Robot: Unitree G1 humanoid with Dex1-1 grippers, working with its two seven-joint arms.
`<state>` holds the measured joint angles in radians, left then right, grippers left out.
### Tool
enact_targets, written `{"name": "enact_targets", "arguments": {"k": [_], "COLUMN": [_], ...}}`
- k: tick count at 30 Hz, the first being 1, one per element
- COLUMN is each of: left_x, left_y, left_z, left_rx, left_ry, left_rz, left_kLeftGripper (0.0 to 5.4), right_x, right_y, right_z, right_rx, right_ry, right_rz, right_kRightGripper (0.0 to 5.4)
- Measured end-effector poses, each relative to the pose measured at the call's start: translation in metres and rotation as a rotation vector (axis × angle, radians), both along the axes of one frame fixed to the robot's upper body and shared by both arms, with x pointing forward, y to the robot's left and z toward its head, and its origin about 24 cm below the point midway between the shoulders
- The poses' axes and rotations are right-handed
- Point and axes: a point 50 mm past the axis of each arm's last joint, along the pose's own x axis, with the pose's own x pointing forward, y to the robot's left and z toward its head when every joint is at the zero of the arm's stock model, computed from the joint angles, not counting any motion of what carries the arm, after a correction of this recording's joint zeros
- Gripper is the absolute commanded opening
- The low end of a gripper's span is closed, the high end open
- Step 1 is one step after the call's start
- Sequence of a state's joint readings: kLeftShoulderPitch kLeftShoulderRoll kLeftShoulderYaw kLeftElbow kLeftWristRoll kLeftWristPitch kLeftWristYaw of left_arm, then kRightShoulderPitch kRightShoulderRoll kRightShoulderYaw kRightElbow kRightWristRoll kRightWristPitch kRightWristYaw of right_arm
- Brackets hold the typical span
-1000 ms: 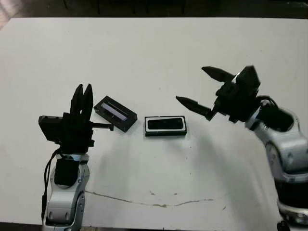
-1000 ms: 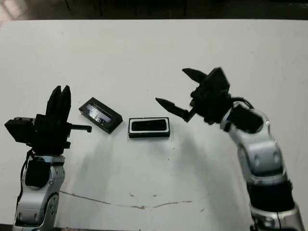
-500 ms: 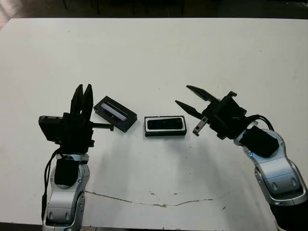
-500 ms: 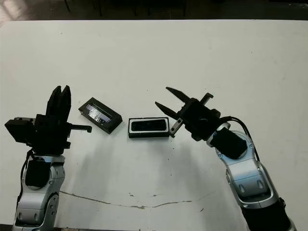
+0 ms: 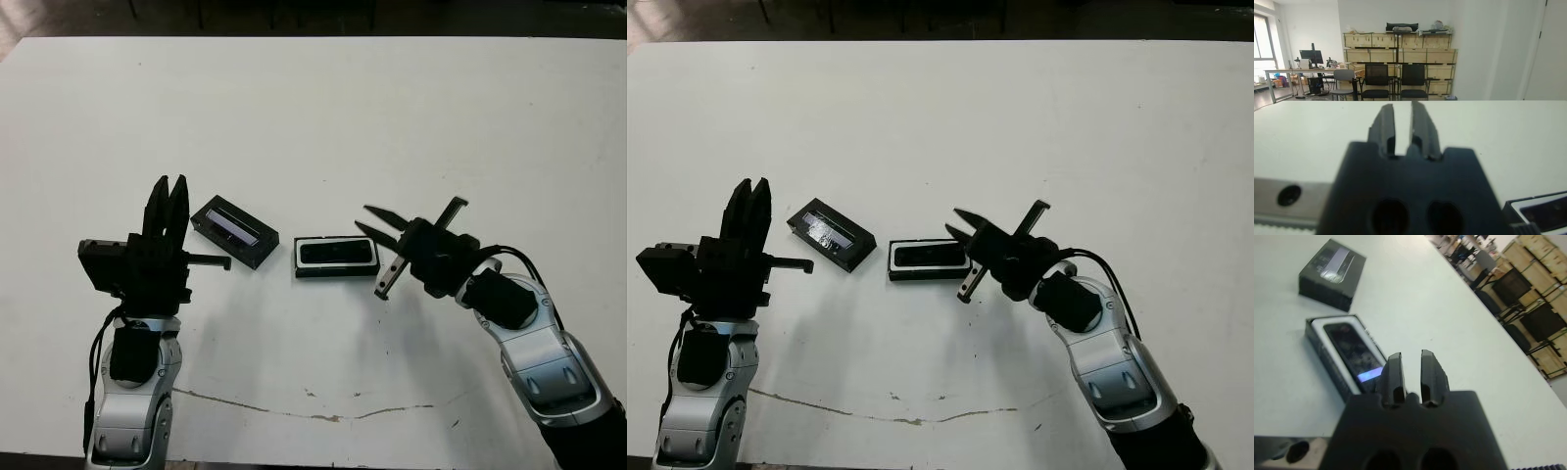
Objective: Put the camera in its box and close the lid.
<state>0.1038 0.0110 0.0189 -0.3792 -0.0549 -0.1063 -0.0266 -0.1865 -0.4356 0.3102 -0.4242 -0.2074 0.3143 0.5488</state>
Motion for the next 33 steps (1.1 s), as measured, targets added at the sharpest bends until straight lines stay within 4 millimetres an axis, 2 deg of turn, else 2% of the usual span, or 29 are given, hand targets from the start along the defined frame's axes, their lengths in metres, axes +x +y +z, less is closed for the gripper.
{"name": "enact_targets", "arguments": {"k": [9,19,24,28,33], "left_x": [-0.001,-0.001,-0.001,-0.002,-0.004], "left_y": [0.000,0.000,0.000,0.000,0.001], "left_z": [-0.001,-0.001,0.000,0.003,0.017], "left_rx": [-0.003,-0.001,0.002,0.003,0.048], "left_ry": [0.006,0.000,-0.004,-0.011,-0.037], "left_rz": [0.000,-0.006,-0.005,-0.006,-0.048], "left_kLeftGripper": [0.00,0.00,0.00,0.00,0.00], "right_x": [-0.009,-0.008,-0.007,-0.006,-0.004], "right_y": [-0.004,-0.018,-0.028,-0.030,-0.035], "right_z": [-0.011,-0.012,-0.009,0.001,0.016], "right_rx": [-0.110,-0.124,-0.042,0.043,0.220], "right_ry": [0.057,0.074,0.061,0.011,-0.042], "right_rz": [0.060,0.013,-0.064,-0.100,-0.129], "right_kRightGripper": [0.02,0.02,0.02,0.02,0.02]}}
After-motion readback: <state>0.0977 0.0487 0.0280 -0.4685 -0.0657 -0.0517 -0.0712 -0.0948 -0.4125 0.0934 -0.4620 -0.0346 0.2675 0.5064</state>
